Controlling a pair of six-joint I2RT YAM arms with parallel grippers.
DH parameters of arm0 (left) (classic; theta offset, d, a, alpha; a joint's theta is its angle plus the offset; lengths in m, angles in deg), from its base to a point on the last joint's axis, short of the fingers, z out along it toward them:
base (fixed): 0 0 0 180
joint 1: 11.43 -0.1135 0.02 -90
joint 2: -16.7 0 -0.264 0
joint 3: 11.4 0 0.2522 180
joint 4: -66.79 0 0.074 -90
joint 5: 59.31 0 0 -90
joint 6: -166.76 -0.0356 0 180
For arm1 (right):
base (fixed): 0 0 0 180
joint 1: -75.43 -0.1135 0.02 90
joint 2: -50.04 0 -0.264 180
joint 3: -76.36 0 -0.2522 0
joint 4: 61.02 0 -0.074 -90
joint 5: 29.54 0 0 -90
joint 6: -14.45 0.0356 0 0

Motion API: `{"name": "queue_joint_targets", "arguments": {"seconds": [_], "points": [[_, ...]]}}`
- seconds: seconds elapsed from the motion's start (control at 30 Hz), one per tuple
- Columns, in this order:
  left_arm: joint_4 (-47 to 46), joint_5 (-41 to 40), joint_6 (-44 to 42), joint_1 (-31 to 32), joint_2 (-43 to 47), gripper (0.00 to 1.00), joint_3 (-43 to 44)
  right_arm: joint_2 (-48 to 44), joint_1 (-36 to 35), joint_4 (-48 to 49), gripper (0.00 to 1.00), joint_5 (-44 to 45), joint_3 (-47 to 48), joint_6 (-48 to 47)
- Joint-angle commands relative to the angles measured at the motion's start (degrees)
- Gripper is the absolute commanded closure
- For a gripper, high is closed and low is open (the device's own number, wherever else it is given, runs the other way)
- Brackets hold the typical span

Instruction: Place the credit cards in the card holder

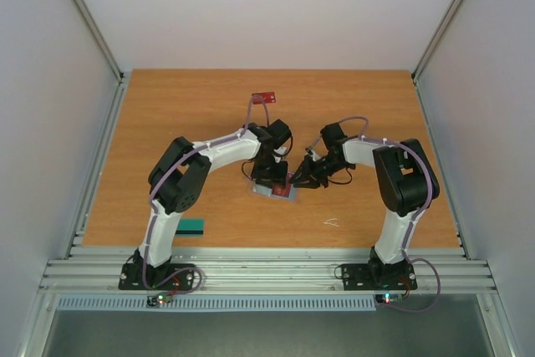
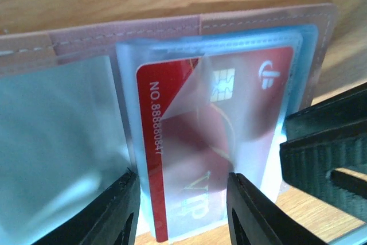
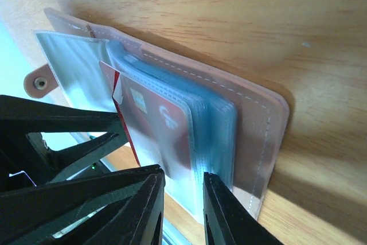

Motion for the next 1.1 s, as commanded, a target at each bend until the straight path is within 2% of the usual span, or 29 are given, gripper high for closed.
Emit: {"name": "queue_joint_targets", "arguments": {"seconds": [0.0,0.23,0.5,0.57,0.73,1.07], "points": [[4.08,-3.42,-0.35,0.88,-1.35,0.56,1.8,-2.31,-0.24,0.27,0.78,0.51,-0.15,-0.44],[4.45,-2.9,-2.71,0.89,1.46,0.52,3.05,-6.89,-0.15,-3.09,0.76,1.57,-0.41,-2.0],[4.3,-4.38,-2.16,0.89,4.6,0.51,3.34,-9.04,-0.14,-0.65,0.69,-0.65,-2.26,-1.29],[3.98,-4.61,-2.35,0.88,4.83,0.54,3.23,-9.04,-0.19,-0.61,0.69,-0.56,-2.47,-1.23],[3.02,-4.08,-3.6,0.88,4.05,0.71,2.46,-8.58,-0.13,-0.82,0.68,-0.77,-2.35,-1.26],[1.59,-3.71,-4.71,0.88,1.23,0.92,1.61,-7.7,-0.15,-1.23,0.69,-0.9,-2.6,-1.47]]}}
